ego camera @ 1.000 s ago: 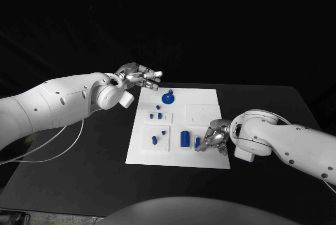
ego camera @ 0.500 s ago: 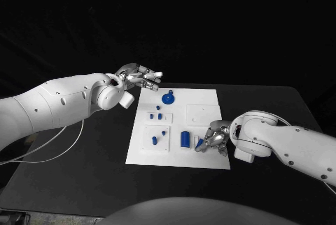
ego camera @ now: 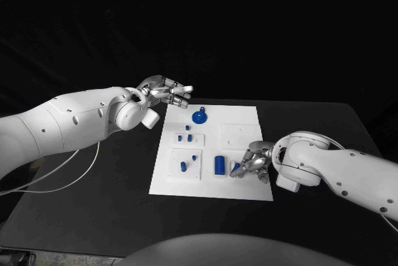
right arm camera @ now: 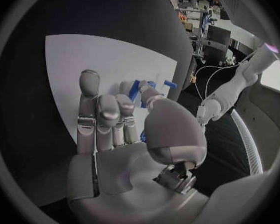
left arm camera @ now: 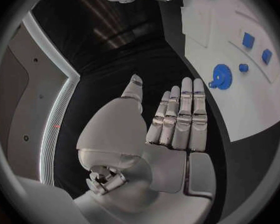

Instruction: Assemble the parts on the task board

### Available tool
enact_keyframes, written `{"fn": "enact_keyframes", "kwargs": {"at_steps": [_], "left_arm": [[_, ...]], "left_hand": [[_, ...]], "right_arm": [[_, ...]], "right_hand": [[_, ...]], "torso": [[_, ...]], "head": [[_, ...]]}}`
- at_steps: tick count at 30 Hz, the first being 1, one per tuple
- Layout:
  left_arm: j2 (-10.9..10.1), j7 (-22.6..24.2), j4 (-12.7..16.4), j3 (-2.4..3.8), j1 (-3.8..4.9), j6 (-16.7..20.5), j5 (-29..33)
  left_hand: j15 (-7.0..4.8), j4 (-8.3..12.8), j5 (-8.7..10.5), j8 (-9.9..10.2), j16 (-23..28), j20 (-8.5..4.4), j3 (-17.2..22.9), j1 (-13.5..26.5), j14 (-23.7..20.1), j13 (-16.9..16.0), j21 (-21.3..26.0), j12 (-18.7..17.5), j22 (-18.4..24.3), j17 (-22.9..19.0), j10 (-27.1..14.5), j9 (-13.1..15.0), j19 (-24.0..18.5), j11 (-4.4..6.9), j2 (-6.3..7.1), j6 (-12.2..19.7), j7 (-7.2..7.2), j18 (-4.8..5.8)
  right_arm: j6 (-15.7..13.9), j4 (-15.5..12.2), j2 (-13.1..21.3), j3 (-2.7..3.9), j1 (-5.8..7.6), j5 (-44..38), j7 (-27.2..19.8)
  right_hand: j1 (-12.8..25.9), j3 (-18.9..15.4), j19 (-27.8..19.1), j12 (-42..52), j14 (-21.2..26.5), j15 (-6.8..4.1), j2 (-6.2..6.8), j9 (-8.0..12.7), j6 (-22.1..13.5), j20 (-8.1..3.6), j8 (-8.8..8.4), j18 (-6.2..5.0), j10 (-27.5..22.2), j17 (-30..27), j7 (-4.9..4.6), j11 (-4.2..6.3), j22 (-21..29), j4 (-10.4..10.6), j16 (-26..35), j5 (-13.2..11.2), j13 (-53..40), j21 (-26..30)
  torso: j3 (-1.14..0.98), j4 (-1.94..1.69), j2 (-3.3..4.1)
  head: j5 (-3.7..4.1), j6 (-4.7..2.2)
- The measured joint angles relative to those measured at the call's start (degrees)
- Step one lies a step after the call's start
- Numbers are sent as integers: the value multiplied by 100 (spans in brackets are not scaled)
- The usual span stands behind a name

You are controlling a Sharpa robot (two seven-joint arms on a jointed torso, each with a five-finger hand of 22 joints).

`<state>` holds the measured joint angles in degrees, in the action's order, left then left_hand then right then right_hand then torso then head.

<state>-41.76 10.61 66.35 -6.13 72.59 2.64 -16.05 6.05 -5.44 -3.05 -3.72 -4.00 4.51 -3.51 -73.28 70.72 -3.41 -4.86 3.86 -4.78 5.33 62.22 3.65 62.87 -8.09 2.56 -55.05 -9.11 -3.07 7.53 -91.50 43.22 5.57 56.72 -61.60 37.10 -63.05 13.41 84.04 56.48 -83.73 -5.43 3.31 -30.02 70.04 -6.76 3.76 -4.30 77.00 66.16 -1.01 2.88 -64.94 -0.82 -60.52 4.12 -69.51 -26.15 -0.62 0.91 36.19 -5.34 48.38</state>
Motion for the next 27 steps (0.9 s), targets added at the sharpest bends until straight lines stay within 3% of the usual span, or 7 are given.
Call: {"fn": "enact_keyframes", "kwargs": {"at_steps": [8, 19, 22, 27], "left_arm": [[-2, -12, 0, -1, 0, -5, -2], [-7, -34, 0, -3, 0, -15, -9], [-9, -40, 1, -3, 0, -17, -12], [-10, -51, 2, -3, 0, -23, -16]], "left_hand": [[0, 0, 0, 0, 0, 0, 0, 0, 0, 0, 0, 0, 0, 0, 0, 0, 0, 0, 0, 0, 0, 0], [0, 0, 0, 0, 0, 0, 0, 0, 0, 1, 0, 0, 0, 9, 0, 0, 0, 0, 0, 0, 0, 0], [0, 0, 0, 0, 0, 0, 0, 0, 0, 1, 0, 0, 0, 9, 0, 0, 0, 0, 0, 0, 0, 0], [0, 0, 0, 0, 0, 0, 0, 0, 0, 1, 0, 0, 0, 9, 0, 0, 0, 0, 0, 0, 0, 0]], "right_arm": [[-143, 5, -6, 0, -1, -6, -76], [-246, 29, 5, 3, -1, -11, -132], [-245, 32, 10, 3, -1, -12, -133], [-237, 34, 17, 3, -2, -14, -133]], "right_hand": [[24, 79, 0, 0, 0, 0, -24, -37, -73, 0, 0, -3, 0, -3, 12, 0, 17, -142, 0, 591, 0, 0], [41, 302, 0, -22, 0, 1, -41, 76, -206, 1, 0, -5, -21, -16, -17, 20, 29, -508, 23, 1841, 1, 0], [117, 394, 0, -49, 0, 1, -67, 185, -244, 1, 0, -4, -43, -19, -54, -1, 33, -696, 23, 2167, 1, 20], [194, 448, -1, -49, 0, 1, -101, 338, -271, 1, 0, -5, -43, -21, -81, -1, 33, -860, 23, 2384, 2, 20]], "torso": [[3, -1, -2], [3, -1, -2], [3, -1, -2], [3, -1, -2]], "head": [[-3, -2], [-7, -5], [-8, -5], [-8, -5]]}}
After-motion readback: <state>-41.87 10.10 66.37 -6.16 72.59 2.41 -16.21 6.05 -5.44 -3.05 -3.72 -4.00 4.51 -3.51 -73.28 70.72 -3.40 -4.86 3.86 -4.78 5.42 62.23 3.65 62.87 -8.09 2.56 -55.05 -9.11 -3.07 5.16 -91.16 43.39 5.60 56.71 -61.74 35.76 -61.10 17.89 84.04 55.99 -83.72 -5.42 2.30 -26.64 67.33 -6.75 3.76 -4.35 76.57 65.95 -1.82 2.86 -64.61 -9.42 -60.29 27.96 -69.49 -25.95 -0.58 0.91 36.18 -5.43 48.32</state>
